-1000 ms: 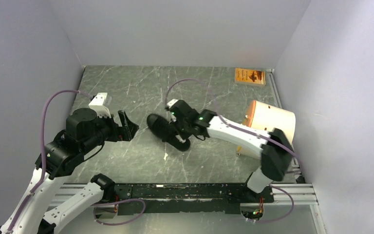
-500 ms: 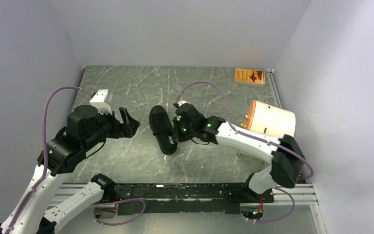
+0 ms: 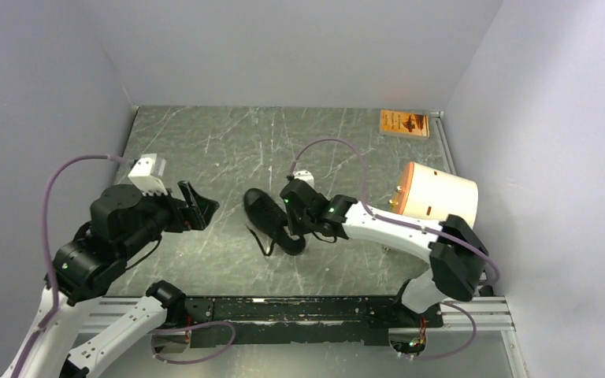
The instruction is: Tie the shoes
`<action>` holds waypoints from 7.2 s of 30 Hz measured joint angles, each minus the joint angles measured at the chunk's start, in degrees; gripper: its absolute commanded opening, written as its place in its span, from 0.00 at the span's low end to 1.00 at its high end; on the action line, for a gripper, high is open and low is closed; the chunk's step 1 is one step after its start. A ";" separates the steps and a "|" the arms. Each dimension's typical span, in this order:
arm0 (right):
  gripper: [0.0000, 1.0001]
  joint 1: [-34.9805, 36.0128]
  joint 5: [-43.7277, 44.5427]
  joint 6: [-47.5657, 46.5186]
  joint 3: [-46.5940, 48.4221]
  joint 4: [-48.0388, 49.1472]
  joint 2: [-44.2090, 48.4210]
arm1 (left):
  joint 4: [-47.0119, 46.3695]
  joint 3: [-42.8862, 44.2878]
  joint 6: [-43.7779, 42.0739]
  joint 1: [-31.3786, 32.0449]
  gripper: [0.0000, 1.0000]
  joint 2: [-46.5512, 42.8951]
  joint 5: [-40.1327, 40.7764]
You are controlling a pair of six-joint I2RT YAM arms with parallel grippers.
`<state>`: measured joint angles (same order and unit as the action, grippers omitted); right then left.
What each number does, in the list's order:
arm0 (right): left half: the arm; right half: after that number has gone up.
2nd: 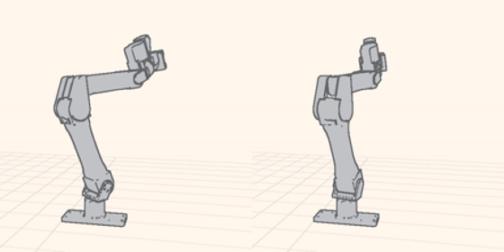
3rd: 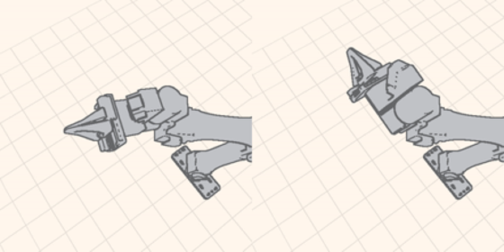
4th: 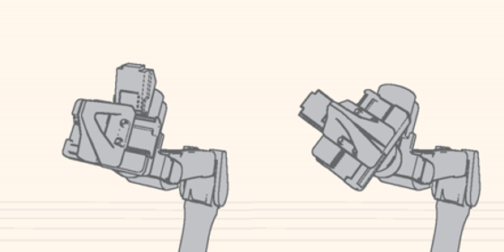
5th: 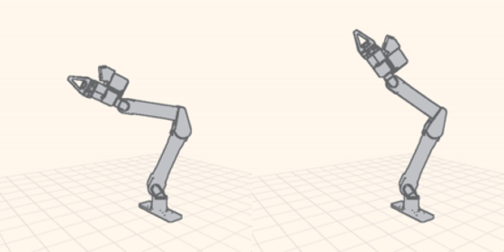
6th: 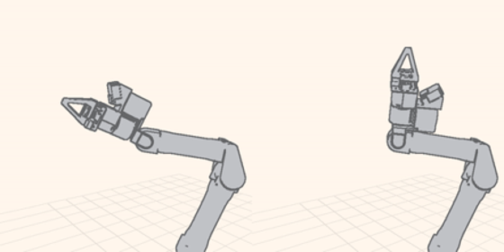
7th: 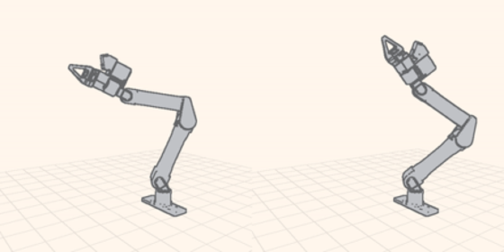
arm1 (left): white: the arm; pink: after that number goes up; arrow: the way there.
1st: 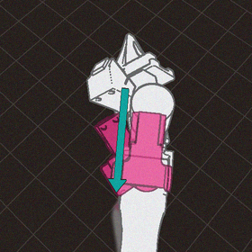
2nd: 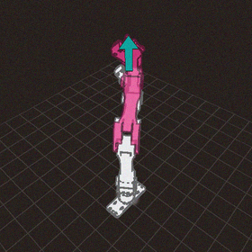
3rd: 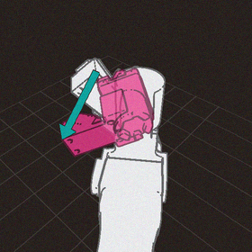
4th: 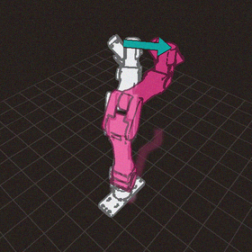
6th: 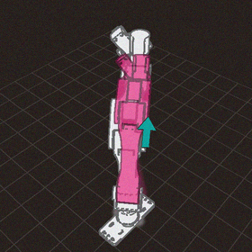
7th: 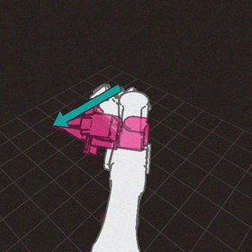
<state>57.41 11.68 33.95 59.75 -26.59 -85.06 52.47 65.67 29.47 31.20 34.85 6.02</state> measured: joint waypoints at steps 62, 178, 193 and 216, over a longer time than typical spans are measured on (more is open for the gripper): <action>0.00 -30.18 -53.83 -10.47 -9.46 7.43 0.90 | -66.69 -40.57 18.38 7.26 0.07 45.27 -36.57; 0.00 -30.16 -52.15 -0.55 19.34 6.10 -9.86 | -97.83 -33.94 -2.19 -5.60 0.29 59.67 -57.37; 0.00 -26.14 -45.35 -3.30 27.76 1.14 -27.96 | -90.77 -31.95 -6.36 -5.55 0.08 56.68 -58.84; 0.00 -27.23 -63.93 -18.64 12.66 -3.56 -27.21 | -85.59 -26.36 -8.50 -5.53 0.07 61.92 -60.22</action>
<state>30.17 -52.25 15.31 72.40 -30.15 -112.27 -33.12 39.31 20.97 25.67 96.77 -54.19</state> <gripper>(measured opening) 0.008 0.079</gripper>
